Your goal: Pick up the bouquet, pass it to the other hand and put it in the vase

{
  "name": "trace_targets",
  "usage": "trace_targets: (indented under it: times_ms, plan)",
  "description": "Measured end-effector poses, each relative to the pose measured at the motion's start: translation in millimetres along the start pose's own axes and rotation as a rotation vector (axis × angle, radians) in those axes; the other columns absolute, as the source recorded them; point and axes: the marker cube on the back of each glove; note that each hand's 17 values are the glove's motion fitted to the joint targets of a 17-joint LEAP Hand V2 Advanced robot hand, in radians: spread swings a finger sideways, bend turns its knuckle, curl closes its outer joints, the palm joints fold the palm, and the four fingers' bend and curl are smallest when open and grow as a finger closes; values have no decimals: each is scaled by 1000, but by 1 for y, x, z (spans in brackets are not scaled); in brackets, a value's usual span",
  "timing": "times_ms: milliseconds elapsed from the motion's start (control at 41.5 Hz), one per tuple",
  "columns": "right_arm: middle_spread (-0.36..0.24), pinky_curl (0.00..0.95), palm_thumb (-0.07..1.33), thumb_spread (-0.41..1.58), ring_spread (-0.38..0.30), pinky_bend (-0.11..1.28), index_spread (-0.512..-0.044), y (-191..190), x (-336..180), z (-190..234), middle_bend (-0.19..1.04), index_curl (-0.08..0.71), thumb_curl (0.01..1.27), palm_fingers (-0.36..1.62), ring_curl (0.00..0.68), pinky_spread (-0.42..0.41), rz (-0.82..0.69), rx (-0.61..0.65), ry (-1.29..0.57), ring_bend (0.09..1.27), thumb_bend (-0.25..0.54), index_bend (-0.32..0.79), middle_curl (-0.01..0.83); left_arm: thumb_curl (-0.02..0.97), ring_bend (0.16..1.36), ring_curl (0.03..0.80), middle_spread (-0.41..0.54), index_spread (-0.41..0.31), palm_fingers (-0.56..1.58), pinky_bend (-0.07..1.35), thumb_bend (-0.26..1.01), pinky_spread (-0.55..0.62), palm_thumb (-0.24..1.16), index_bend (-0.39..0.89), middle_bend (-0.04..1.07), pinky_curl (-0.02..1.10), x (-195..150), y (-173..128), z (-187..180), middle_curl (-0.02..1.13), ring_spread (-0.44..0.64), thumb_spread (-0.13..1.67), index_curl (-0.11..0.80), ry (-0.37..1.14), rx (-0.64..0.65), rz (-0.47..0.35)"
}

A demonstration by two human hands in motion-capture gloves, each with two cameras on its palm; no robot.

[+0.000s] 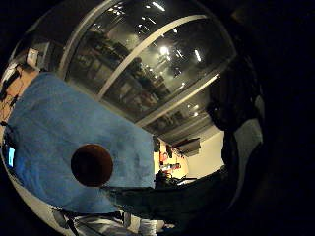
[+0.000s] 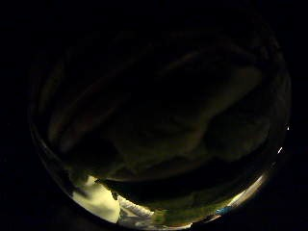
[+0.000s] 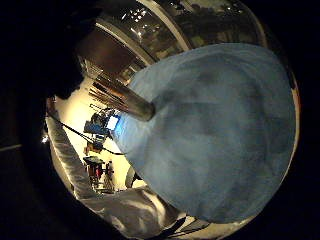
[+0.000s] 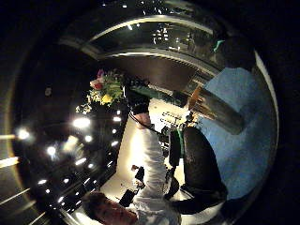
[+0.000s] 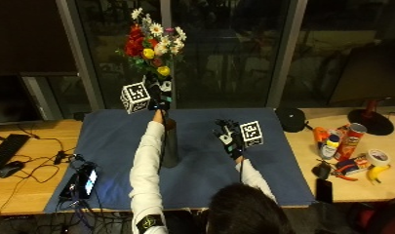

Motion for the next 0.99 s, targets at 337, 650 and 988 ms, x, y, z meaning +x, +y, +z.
trace_targets:
  times_ms: [337,650,988]
  plan:
    - [-114,263,628,1084,-89,149,-335,15,3,1,205,413,450,570,247,54,238,-60,-51,174,-30,263,374,697,612,464,-258,-156,421,385,-162,-209,583,-22,676,405,-115,26,0,573,-257,567,513,-9,-421,-124]
    - [-105,242,568,1120,-69,145,-326,65,54,-37,210,428,414,516,225,95,172,-52,158,157,-23,317,379,552,514,324,356,166,-244,379,-25,397,572,22,167,321,-245,155,-84,323,378,833,292,-277,-737,-286]
    - [-95,231,604,1131,-56,146,-316,75,68,-49,223,425,407,528,220,109,120,-43,54,172,-16,328,383,467,529,302,438,218,-178,345,-34,513,575,55,183,301,-276,189,-70,299,515,910,172,-64,-591,-269]
